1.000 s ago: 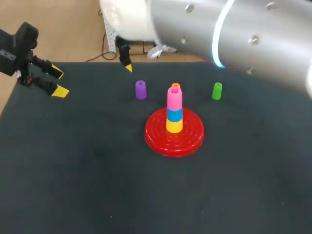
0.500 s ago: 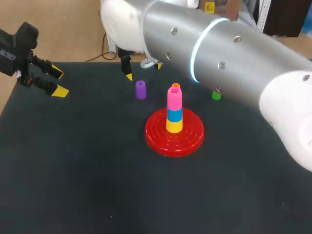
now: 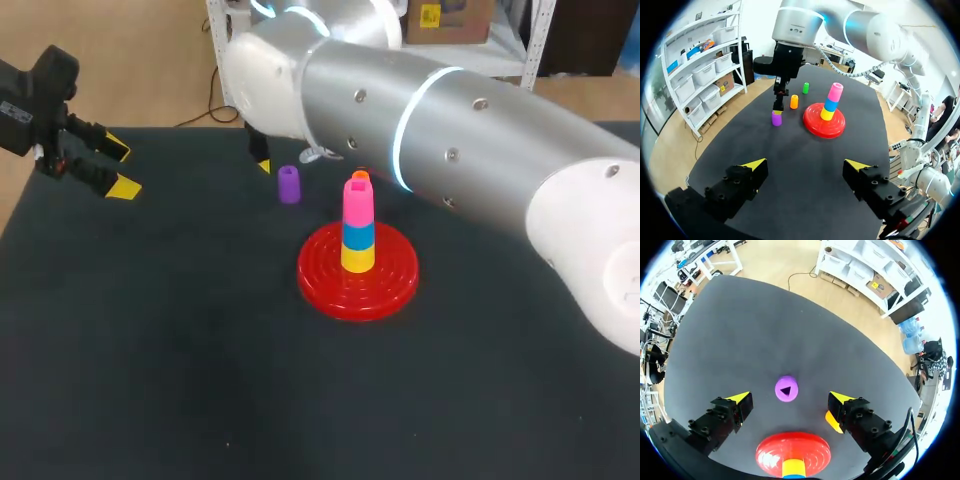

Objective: Pick up and stack the cylinders on the red base in this order: pink,purple,orange,green

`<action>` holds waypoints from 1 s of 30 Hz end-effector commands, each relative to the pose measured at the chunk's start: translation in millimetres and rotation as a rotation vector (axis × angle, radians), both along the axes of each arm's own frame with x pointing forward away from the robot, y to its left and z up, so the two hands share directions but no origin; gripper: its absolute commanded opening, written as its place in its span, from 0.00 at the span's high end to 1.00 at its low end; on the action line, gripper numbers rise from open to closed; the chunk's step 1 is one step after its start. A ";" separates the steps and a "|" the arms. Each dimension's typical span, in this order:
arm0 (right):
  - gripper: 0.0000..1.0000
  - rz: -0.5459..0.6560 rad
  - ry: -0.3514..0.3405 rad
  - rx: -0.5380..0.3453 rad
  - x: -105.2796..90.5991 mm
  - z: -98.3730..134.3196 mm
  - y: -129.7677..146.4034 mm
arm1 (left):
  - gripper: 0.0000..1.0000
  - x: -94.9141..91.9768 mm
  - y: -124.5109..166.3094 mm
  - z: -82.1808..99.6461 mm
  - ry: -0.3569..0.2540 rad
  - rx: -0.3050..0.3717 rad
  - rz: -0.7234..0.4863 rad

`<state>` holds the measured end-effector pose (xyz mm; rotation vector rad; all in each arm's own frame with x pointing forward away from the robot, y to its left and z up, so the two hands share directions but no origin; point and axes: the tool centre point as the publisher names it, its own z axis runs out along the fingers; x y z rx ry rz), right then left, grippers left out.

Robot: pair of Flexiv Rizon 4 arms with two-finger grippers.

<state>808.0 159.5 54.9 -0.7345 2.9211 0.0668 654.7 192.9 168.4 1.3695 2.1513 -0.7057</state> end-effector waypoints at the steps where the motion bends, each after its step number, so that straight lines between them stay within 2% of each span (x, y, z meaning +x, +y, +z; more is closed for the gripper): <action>1: 0.00 0.000 0.207 -0.106 17.8 -4.1 9.6 | 0.00 -0.6 0.1 -0.7 -0.002 -0.001 0.001; 9: 0.00 -0.007 0.234 -0.125 20.0 -9.5 11.4 | 0.00 -0.6 0.1 -0.7 -0.002 -0.001 0.001; 17: 0.00 -0.016 0.274 -0.184 16.7 -16.6 7.7 | 0.00 -0.6 0.1 -0.7 -0.002 -0.001 0.001; 30: 0.00 -0.039 0.328 -0.203 7.2 -21.9 4.7 | 0.00 -0.6 0.1 -0.7 -0.002 -0.001 0.001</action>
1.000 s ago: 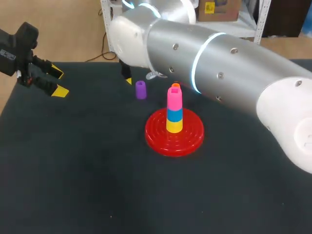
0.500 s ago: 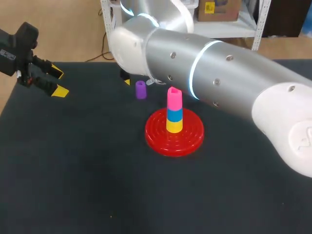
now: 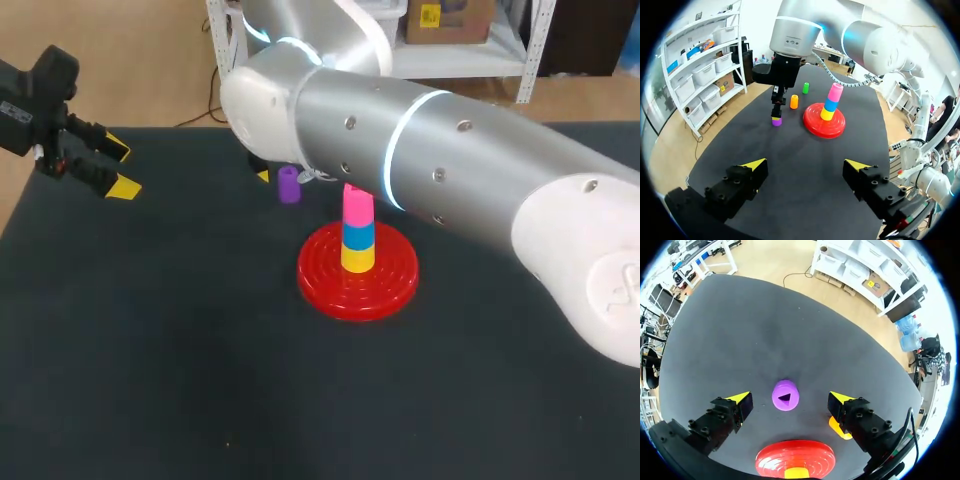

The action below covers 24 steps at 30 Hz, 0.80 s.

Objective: Pick up and stack the cylinders on the red base in this order: pink,purple,orange,green

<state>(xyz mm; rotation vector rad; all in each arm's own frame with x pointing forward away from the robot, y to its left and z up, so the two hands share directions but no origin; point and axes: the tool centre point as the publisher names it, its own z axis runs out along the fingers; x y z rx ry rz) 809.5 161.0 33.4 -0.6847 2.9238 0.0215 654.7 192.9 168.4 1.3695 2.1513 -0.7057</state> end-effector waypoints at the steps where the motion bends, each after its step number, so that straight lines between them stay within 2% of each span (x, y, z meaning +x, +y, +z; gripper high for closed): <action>1: 0.00 -0.011 0.347 -0.172 5.1 -0.9 3.2 | 0.00 -0.6 0.1 -0.7 -0.002 -0.001 0.001; 16: 0.02 -0.036 0.380 -0.172 5.8 -4.5 4.3 | 0.00 -0.6 0.1 -0.7 -0.002 -0.001 0.001; 18: 0.18 -0.037 0.383 -0.172 5.9 -4.6 4.4 | 0.00 -0.6 0.1 -0.7 -0.002 -0.001 0.001; 20: 0.31 -0.038 0.385 -0.173 5.8 -5.0 4.4 | 0.00 -0.6 0.1 -0.7 -0.002 -0.001 0.001; 21: 0.32 -0.038 0.386 -0.174 5.6 -5.4 4.4 | 0.00 -0.6 0.1 -0.7 -0.002 -0.001 0.001; 22: 0.50 -0.039 0.388 -0.174 5.6 -6.1 4.3 | 0.00 -0.6 0.1 -0.7 -0.002 -0.001 0.001; 24: 0.56 -0.039 0.390 -0.177 5.6 -6.5 4.2 | 0.00 -0.6 0.1 -0.7 -0.002 -0.001 0.001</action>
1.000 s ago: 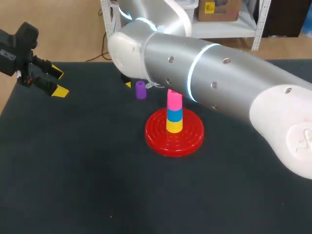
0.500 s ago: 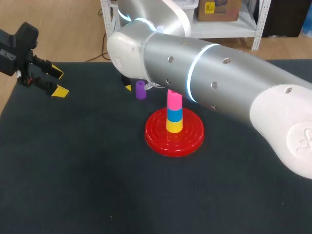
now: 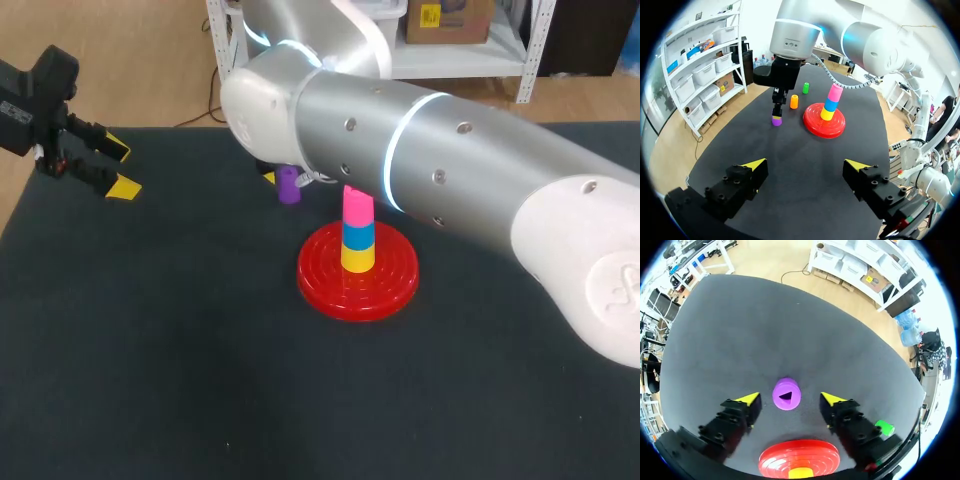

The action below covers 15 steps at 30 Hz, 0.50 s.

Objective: Pick up and stack the cylinders on the red base in this order: pink,purple,orange,green

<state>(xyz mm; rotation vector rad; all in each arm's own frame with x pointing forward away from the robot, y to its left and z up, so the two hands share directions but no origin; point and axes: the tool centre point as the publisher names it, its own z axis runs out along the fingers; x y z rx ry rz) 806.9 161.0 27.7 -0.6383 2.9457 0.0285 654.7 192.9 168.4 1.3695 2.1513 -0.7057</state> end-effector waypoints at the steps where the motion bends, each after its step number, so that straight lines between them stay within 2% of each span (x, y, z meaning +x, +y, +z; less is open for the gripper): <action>1: 0.57 -0.005 0.380 -0.176 8.2 -0.9 4.2 | 0.00 -0.6 0.1 -0.7 -0.002 -0.001 0.001; 15: 0.53 -0.001 0.387 -0.182 9.2 -5.0 9.6 | 0.00 -0.6 0.1 -0.7 -0.002 -0.001 0.001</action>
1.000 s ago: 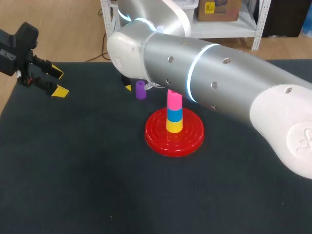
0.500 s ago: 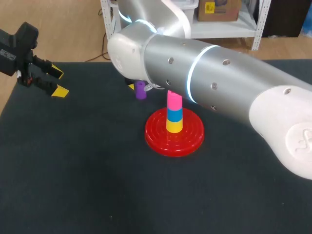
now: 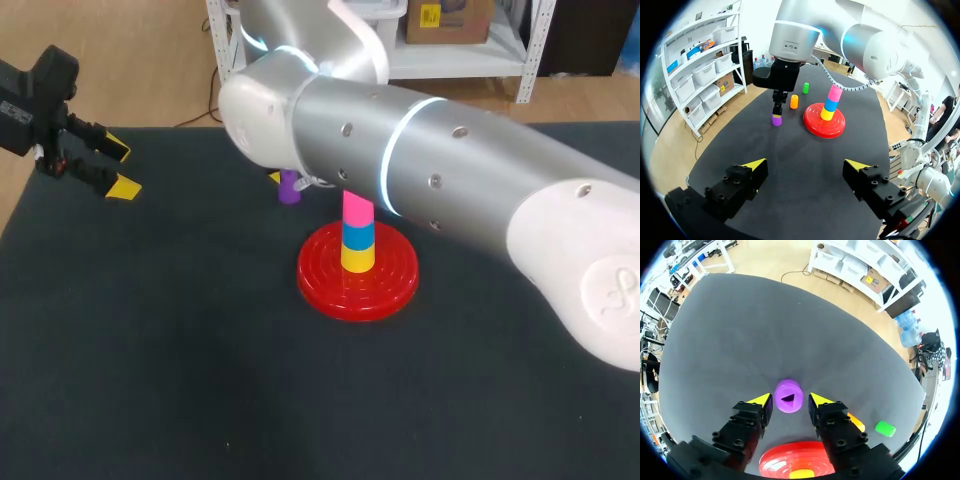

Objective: Pick up and stack the cylinders on the red base in this order: pink,purple,orange,green

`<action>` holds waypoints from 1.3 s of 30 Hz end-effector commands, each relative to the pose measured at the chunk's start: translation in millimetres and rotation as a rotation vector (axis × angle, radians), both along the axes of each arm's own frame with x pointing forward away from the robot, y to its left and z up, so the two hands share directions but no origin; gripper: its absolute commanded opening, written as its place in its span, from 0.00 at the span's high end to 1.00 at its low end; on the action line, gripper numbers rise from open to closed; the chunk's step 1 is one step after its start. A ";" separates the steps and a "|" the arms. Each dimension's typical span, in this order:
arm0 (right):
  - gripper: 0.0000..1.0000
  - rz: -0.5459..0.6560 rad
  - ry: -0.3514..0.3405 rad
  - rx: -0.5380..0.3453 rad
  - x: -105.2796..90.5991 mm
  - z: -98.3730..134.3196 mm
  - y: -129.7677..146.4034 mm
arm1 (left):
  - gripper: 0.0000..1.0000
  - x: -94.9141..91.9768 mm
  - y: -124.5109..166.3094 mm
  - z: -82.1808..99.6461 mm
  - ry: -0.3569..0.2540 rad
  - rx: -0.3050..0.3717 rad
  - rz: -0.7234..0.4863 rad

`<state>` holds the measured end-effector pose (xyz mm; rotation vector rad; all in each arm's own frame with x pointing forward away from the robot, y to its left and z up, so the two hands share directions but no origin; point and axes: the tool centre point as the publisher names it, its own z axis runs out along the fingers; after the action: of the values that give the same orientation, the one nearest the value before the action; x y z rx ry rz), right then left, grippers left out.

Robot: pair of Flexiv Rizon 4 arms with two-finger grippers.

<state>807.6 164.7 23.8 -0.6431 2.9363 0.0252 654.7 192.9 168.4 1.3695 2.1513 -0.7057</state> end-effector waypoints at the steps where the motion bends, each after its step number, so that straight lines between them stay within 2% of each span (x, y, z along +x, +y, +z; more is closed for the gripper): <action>1: 0.53 -0.006 0.397 -0.182 8.3 -1.6 6.4 | 0.00 -0.6 0.1 -0.7 -0.002 -0.001 0.001; 25: 0.55 -0.028 0.409 -0.191 13.0 -6.0 4.6 | 0.00 -0.6 0.1 -0.7 -0.002 -0.001 0.001; 27: 0.63 -0.028 0.412 -0.191 13.0 -6.4 4.4 | 0.00 -0.6 0.1 -0.7 -0.002 -0.001 0.001; 28: 0.84 -0.028 0.416 -0.188 12.8 -6.4 4.4 | 0.00 -0.6 0.1 -0.7 -0.002 -0.001 0.001; 29: 0.96 -0.029 0.418 -0.188 12.7 -6.4 4.4 | 0.00 -0.6 0.1 -0.7 -0.002 -0.001 0.001; 30: 1.00 -0.030 0.419 -0.188 12.4 -6.3 4.3 | 0.00 -0.6 0.1 -0.7 -0.002 -0.001 0.001; 35: 1.00 -0.031 0.414 -0.208 10.5 4.9 4.5 | 0.00 -0.6 0.1 -0.7 -0.002 -0.001 0.001; 39: 1.00 -0.035 0.428 -0.231 7.6 29.7 2.0 | 0.00 -0.6 0.1 -0.7 -0.002 -0.001 0.001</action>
<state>814.6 163.8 36.4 -0.6135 2.9133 -0.0180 654.7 192.9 168.4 1.3695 2.1513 -0.7057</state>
